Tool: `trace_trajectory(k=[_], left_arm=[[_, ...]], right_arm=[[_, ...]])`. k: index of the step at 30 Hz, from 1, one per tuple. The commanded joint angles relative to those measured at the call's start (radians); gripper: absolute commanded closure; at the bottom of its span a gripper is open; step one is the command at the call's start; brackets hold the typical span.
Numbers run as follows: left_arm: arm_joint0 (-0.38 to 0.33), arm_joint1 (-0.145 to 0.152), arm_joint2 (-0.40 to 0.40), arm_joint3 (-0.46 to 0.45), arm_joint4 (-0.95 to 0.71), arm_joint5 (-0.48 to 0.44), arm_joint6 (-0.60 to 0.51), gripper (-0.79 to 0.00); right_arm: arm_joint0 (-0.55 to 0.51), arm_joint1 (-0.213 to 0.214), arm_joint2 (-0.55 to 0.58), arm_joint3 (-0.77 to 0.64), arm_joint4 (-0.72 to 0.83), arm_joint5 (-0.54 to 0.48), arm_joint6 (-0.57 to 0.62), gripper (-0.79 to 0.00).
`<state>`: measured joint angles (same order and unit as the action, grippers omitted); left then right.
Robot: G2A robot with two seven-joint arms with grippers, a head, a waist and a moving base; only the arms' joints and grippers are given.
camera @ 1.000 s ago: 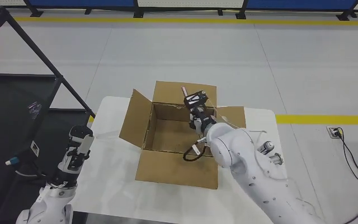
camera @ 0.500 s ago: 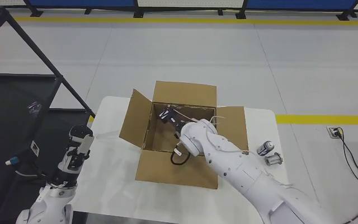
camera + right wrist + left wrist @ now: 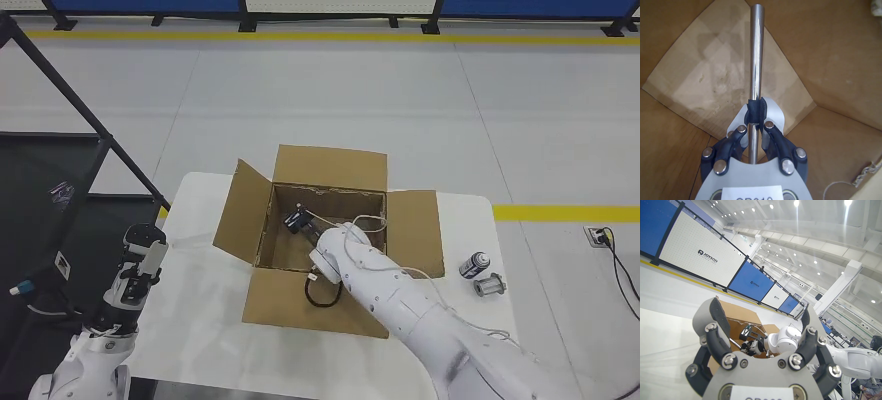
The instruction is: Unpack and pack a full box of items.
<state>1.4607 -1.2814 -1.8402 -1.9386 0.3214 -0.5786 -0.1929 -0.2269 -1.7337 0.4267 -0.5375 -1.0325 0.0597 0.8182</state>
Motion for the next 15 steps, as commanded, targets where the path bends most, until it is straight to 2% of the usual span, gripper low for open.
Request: trace_trajectory(k=[1, 10, 11, 13, 15], left_arm=[[0.000, 0.000, 0.000, 0.000, 0.000, 0.000, 0.000, -0.785], [0.000, 0.000, 0.000, 0.000, 0.000, 0.000, 0.000, -0.785], [0.000, 0.000, 0.000, 0.000, 0.000, 0.000, 0.000, -0.785], [0.000, 0.000, 0.000, 0.000, 0.000, 0.000, 0.000, -0.785], [0.000, 0.000, 0.000, 0.000, 0.000, 0.000, 0.000, -0.785]], right_arm=[[-0.001, -0.018, -0.004, 0.041, 0.002, -0.004, -0.013, 0.000], [0.006, -0.076, 0.006, 0.187, 0.028, -0.019, -0.060, 0.000], [0.008, -0.080, 0.008, 0.199, 0.030, -0.021, -0.064, -0.108], [0.011, -0.088, 0.013, 0.221, 0.034, -0.024, -0.073, -0.132], [0.015, -0.095, 0.018, 0.240, 0.039, -0.026, -0.080, -0.212]])
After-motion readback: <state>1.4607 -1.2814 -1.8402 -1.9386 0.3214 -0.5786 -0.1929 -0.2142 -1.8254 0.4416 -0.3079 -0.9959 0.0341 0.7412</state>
